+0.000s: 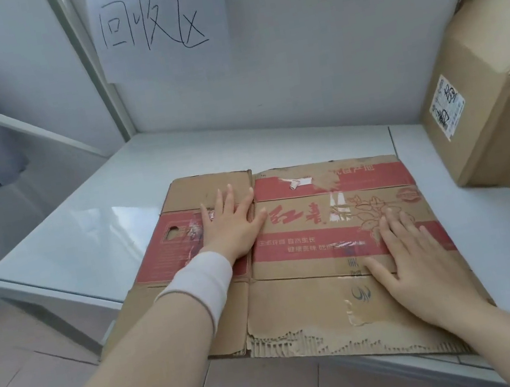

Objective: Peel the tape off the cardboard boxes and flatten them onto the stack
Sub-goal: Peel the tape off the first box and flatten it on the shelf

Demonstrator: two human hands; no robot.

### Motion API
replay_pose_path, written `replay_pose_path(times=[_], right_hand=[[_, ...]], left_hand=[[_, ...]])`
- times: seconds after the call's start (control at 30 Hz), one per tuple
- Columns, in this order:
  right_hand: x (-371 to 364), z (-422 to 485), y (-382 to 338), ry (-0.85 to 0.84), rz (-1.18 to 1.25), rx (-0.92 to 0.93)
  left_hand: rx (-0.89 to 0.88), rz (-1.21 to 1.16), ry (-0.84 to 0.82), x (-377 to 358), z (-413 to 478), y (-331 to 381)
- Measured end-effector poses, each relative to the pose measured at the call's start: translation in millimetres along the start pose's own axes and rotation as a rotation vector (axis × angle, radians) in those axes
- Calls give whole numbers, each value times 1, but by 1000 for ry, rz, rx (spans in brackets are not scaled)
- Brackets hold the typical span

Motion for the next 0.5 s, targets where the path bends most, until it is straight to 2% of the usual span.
replay_pose_path(times=[0.33,0.5], right_hand=[[-4,-19,-6,7,11,-7],[-6,-33,-4,18,24,-78]], left_hand=[[-37,-3,8,6,-1,-6],[15,10,33,2,-17,-33]])
Point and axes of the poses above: each hand's wrist, its own z-axis towards the middle knuckle, its own x-axis out of the back of the hand, y = z × x, the point moved 1 cm from there along z, towards the middle knuckle, and after that the axes turned 14 degrees about -y, right-handed, at the moved point
